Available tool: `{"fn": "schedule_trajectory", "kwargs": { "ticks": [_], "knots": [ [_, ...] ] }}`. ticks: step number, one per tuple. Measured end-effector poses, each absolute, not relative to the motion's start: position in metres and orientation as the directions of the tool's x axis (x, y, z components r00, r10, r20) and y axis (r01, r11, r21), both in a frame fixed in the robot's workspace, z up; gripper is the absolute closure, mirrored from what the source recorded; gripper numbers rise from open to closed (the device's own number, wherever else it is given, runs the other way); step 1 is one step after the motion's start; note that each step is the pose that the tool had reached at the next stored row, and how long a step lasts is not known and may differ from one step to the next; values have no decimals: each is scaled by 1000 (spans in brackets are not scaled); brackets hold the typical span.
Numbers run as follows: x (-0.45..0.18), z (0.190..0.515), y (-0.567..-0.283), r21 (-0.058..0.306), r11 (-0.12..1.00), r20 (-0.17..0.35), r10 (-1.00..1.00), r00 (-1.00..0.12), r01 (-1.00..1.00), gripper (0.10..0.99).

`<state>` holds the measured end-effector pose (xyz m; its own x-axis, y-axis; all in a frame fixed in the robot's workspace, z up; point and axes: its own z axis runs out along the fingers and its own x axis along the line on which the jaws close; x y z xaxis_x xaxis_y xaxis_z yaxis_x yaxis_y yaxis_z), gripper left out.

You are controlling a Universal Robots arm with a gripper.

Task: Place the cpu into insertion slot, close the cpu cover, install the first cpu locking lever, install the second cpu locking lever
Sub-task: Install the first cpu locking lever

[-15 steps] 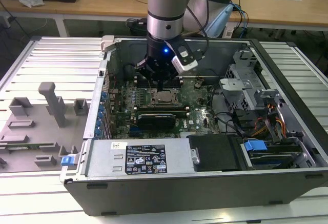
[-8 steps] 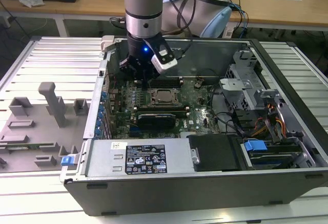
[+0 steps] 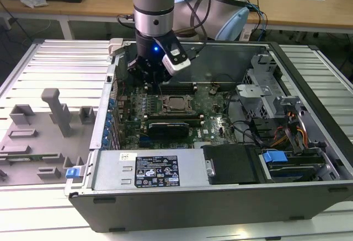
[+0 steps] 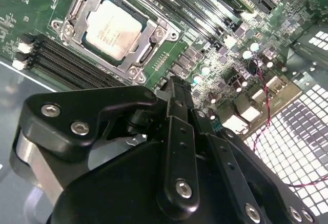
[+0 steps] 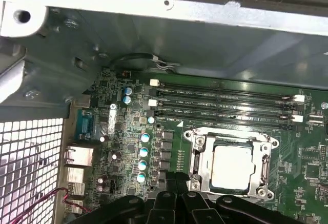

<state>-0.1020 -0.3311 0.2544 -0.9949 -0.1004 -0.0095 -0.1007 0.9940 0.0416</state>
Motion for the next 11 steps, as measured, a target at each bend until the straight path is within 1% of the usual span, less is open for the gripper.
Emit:
{"fn": "schedule_trajectory", "kwargs": {
  "ticks": [2,3,7,11],
  "knots": [
    [-102,255,-331,43,994,-10,-100,-995,-101,980],
    [-103,255,-331,59,993,-15,-100,-995,-101,980],
    [-107,255,-331,94,990,-26,-99,-995,-101,980],
    [-113,255,-331,157,982,-41,-97,-994,-103,980]
  ]
}}
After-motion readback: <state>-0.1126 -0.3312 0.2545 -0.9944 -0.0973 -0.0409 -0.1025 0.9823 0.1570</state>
